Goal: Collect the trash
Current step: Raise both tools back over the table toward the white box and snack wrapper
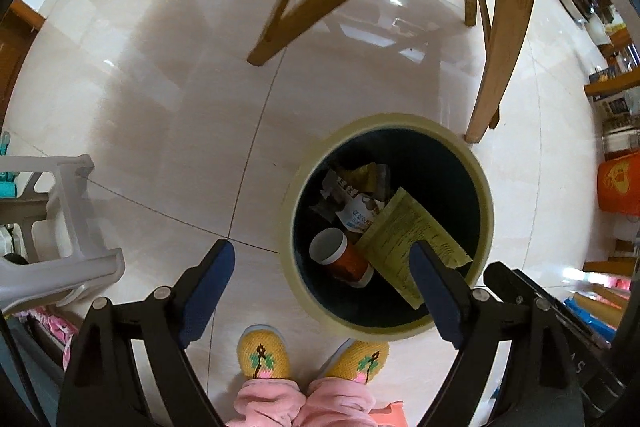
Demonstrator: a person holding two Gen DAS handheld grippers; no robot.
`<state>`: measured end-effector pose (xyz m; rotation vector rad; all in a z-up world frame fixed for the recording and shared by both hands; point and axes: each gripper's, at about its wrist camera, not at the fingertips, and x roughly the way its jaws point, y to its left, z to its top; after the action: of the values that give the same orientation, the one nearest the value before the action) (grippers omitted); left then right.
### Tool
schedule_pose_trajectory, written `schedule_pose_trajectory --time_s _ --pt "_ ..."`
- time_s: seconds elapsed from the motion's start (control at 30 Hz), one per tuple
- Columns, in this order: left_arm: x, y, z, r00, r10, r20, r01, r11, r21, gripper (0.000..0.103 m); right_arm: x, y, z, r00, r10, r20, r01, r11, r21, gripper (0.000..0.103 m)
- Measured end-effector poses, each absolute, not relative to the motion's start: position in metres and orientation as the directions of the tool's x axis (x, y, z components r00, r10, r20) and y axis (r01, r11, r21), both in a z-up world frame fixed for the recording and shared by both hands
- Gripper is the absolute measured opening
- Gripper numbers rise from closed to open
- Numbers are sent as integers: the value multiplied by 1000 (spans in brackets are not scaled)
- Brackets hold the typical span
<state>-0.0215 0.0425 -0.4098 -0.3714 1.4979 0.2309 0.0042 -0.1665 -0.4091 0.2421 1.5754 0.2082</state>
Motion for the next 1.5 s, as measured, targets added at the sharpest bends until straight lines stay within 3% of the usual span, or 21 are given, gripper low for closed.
schedule_pose_trajectory --time_s 0.33,0.67,0.97,1.23,1.5 --pt "-47 53 -308 91 -50 -995 -320 944 -77 88 -16 -168 -319 32 299 -954 0 954 299 45" --pt "-66 70 -138 191 -34 -981 -251 965 -82 87 -45 -151 -153 119 330 -936 -115 941 318 45" --pt "-68 89 -2 344 -133 -930 -180 962 -204 87 -52 -140 -8 279 368 -887 -159 929 335 45" --pt "-58 88 76 474 -184 -861 -67 968 -244 87 -40 -151 75 458 341 -821 -134 939 315 45" --pt "-25 68 120 546 -236 -804 27 964 -265 87 -32 -160 116 558 285 -779 -105 956 274 45"
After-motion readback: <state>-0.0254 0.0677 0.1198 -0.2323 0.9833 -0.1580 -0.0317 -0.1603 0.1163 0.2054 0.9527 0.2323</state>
